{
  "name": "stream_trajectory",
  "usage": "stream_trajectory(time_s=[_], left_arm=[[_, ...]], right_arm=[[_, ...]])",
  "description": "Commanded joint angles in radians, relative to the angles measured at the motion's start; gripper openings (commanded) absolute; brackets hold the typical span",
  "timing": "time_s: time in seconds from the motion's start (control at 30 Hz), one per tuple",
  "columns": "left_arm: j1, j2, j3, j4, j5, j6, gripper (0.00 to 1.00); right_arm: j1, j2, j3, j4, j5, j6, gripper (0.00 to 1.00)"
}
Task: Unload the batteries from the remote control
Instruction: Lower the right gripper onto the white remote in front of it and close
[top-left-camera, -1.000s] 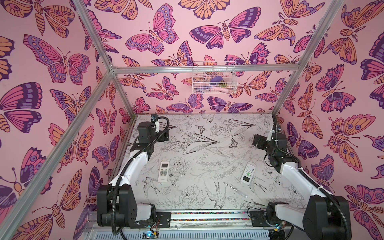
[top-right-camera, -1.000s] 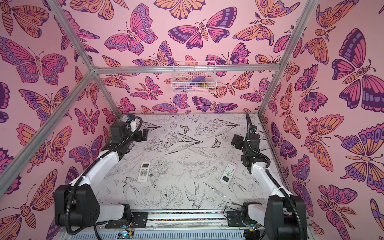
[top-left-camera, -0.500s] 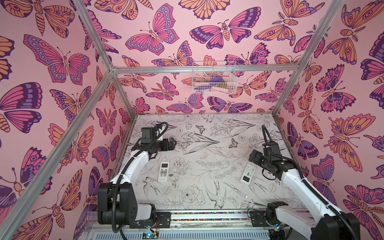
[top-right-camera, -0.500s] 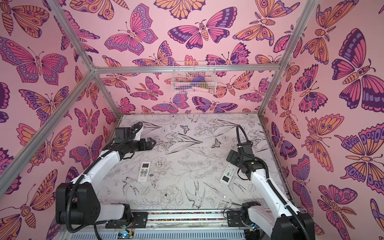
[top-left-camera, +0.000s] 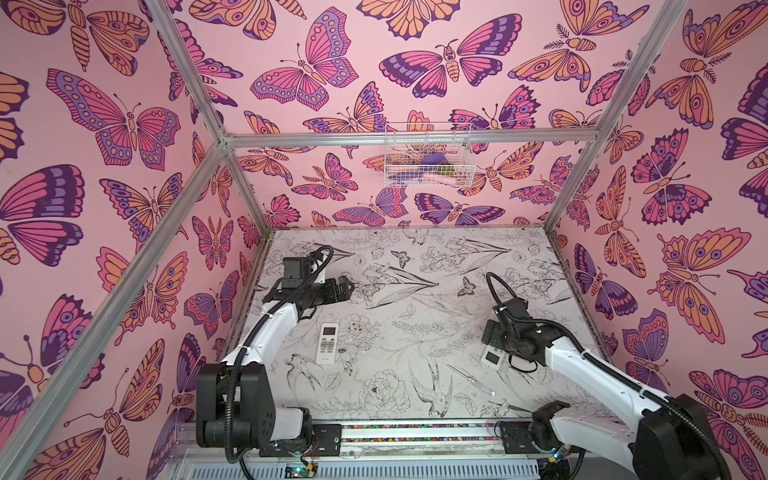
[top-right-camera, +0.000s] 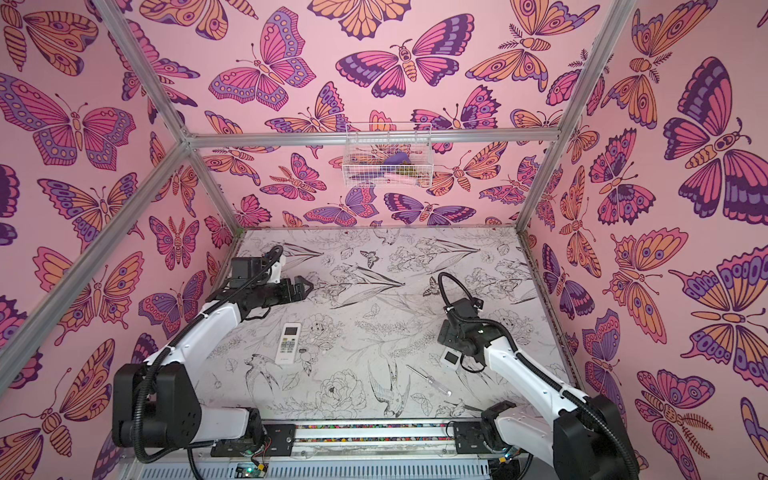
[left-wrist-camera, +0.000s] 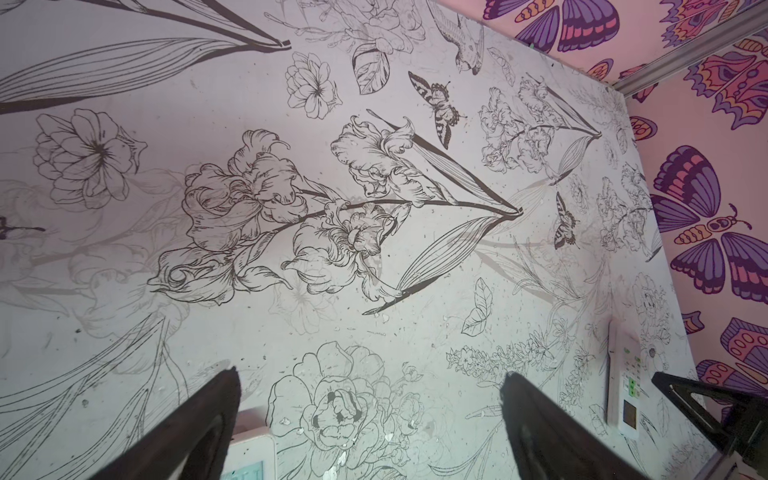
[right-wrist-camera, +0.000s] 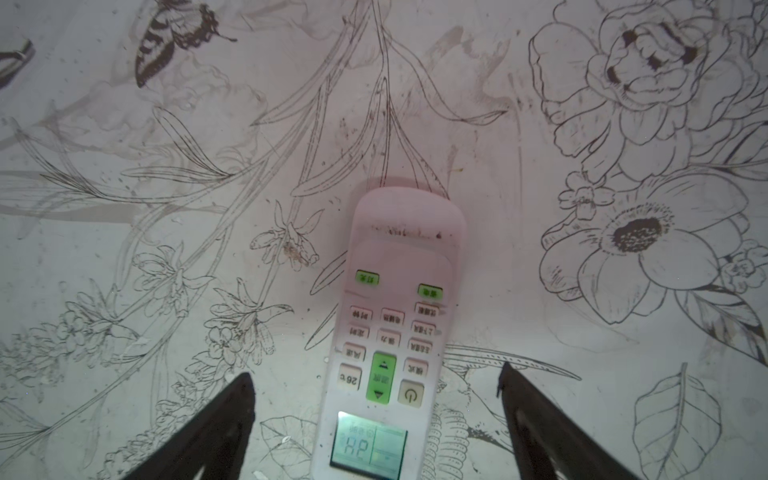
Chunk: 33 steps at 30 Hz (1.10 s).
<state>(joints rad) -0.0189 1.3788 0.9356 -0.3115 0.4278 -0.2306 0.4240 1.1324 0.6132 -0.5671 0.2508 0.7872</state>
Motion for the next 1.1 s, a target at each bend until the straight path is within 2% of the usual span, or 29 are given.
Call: stream_trajectory(time_s=[0.0, 0.47, 0.93, 1.07], left_arm=[[0.012, 0.005, 0.002, -0.005, 0.028, -0.012, 1.0], [0.025, 0.005, 0.012, -0.017, 0.032, -0.007, 1.0], [0.036, -0.018, 0.0, -0.012, 0.024, 0.003, 1.0], [0.039, -0.021, -0.003, -0.01, 0.025, 0.008, 1.0]], right_arm=[[0.022, 0.011, -0.006, -0.038, 0.035, 0.067, 0.92], [0.065, 0.054, -0.075, 0.023, 0.036, 0.115, 0.82], [0.112, 0.125, -0.072, 0.076, 0.028, 0.127, 0.79], [0.127, 0.144, -0.066, 0.075, 0.024, 0.131, 0.73]])
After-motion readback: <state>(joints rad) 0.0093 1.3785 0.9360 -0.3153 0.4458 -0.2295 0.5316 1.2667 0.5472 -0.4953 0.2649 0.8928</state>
